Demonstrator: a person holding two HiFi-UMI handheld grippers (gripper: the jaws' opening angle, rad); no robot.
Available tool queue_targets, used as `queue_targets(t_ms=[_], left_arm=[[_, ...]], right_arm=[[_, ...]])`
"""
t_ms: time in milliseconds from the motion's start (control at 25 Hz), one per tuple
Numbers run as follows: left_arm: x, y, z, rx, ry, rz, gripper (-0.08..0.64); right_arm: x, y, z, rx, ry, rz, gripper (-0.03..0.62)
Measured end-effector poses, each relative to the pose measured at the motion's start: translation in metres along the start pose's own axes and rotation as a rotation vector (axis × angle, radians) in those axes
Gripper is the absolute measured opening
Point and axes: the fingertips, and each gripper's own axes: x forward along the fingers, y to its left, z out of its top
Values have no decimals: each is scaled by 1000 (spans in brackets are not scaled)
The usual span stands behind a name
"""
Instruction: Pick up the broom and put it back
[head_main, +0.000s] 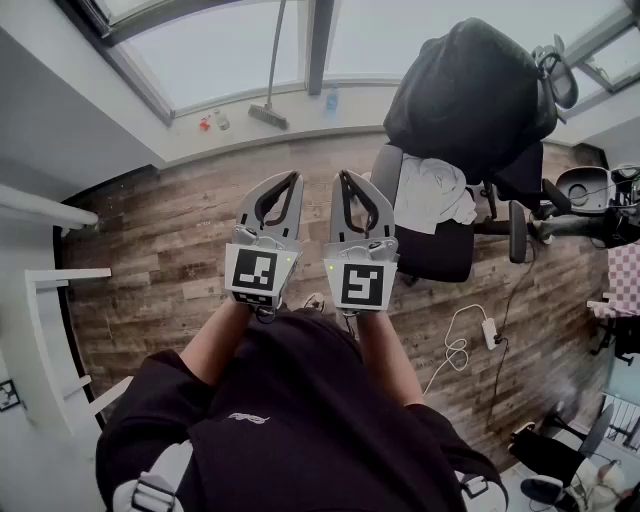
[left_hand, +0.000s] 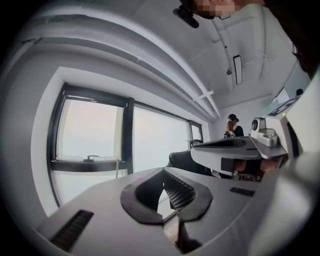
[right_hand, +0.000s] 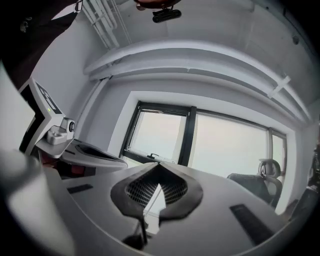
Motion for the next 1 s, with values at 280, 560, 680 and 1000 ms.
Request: queue_targets(t_ms=[280,560,680,1000], left_arm=[[-3,12,-12,-4,30,13,3],[-17,45,-30,-51,79,80,3],[-22,62,-38,-67,91,108,3],[-32,123,-65,-143,129,184,3]], right_arm=[[12,15,-10,38,4,38,21],[27,47,-31,116,60,137,21],[38,61,-34,108,75,170,23],[83,105,-57,102,148,255,22]])
